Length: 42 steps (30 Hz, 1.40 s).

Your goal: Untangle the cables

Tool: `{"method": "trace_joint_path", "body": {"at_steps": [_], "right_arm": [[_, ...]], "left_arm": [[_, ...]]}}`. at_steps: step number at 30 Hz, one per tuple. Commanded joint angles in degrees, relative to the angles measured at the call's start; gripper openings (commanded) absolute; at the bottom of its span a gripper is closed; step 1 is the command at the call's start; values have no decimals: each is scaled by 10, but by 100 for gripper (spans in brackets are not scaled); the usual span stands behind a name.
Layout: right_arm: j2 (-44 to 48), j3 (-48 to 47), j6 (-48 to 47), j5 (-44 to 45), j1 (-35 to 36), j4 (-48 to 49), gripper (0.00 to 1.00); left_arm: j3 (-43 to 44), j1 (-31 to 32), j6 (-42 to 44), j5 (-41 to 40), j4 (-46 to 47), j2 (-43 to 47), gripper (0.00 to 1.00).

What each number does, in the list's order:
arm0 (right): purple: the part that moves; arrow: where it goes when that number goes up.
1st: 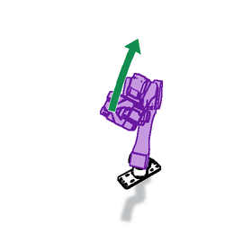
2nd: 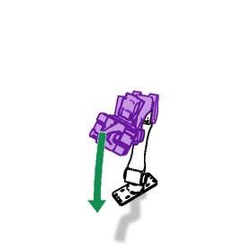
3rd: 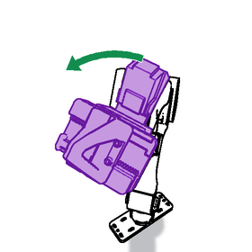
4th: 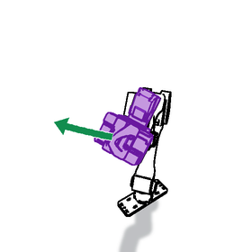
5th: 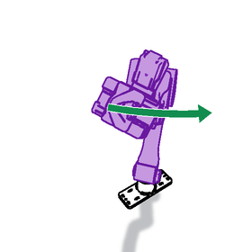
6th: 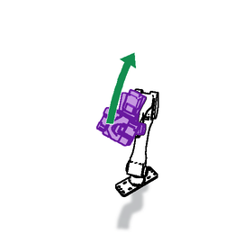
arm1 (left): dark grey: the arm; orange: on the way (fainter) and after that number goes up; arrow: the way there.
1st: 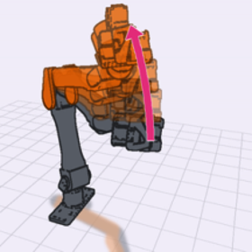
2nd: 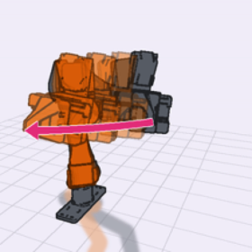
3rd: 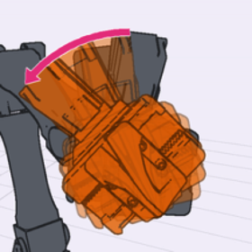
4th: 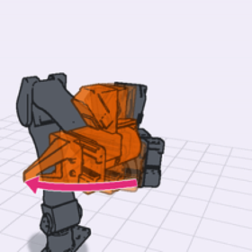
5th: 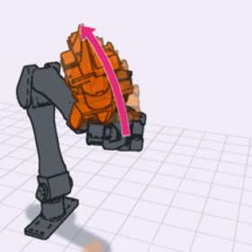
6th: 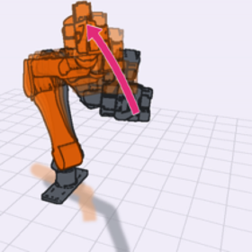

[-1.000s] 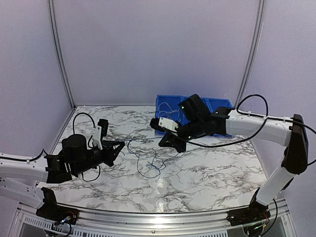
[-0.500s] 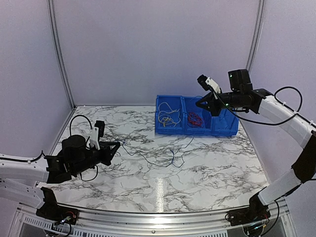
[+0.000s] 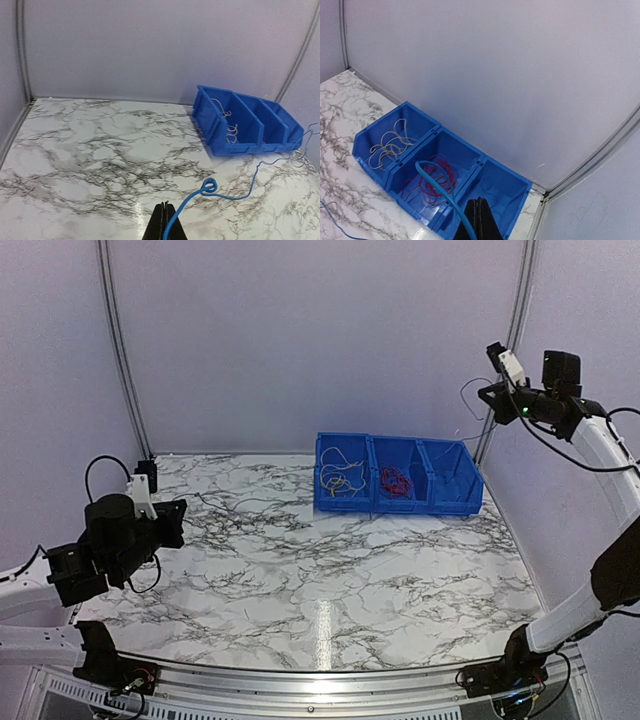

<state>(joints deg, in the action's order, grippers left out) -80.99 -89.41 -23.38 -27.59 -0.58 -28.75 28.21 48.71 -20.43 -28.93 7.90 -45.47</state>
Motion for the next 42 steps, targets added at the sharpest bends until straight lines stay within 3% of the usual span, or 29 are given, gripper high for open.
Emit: {"method": "trace_joint_path", "body": {"at_steps": [1,10,17,21,32,42], "right_arm": [[-10,-40,-4,82,-19,26,0],[-109,-122,25,164,-21,62,0],[-179,-196,49,191,-41,84,0],[-210,-211,44,137,-43,72,0],[-287,-275,63,109,-43,86,0],[-364,-241,75,93,-43,123,0]], "left_arm": [[28,-8,-45,-164,-175,63,0],[59,-9,-138,-297,-344,151,0],[70,-8,-157,-318,-403,194,0],[33,-8,-100,-224,-309,205,0],[19,-9,-40,-18,-135,85,0],[44,-8,-1,150,-64,-15,0]]}}
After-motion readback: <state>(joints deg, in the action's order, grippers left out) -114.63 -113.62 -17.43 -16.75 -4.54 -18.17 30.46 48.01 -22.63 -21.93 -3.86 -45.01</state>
